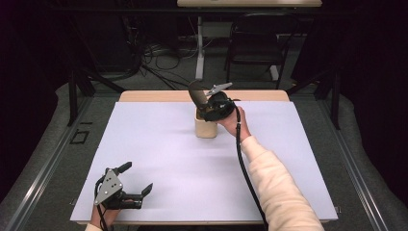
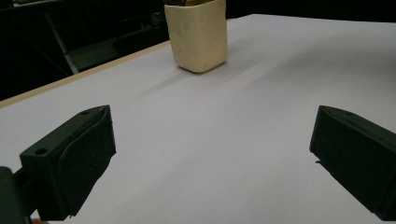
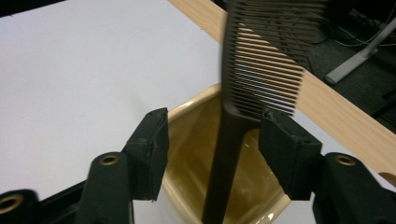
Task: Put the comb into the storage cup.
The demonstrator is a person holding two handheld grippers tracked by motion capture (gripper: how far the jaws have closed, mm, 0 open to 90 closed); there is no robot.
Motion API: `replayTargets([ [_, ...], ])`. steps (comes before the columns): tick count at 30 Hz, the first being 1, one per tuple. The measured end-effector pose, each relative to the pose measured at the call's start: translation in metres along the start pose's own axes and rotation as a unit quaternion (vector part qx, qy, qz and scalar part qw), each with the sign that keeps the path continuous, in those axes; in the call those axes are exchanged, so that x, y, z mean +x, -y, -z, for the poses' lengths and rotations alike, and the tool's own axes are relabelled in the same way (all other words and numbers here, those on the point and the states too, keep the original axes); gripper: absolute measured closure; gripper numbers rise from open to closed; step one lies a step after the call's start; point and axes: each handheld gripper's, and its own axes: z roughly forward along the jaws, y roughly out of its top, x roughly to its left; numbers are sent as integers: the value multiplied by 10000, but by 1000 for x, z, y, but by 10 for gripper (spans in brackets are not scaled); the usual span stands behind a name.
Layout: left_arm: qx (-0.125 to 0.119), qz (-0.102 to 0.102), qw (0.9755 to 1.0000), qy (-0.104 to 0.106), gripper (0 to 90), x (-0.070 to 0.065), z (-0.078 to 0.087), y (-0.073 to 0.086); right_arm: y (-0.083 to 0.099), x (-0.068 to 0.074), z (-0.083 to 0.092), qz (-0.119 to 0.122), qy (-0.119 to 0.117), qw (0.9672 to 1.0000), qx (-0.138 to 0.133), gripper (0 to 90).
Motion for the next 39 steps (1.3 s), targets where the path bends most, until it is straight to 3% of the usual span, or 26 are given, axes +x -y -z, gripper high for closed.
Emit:
replayTargets([
  [14, -1, 23, 10000, 22, 1, -1, -2, 0, 3, 11, 26, -77, -365, 9993, -82, 154],
  [28, 16, -13, 10000, 33, 1, -1, -1, 0, 15, 21, 51, 169, -395, 9990, -124, 97],
  [39, 34, -20, 10000, 40, 1, -1, -2, 0, 32, 25, 69, 247, -428, 9988, 28, 39],
])
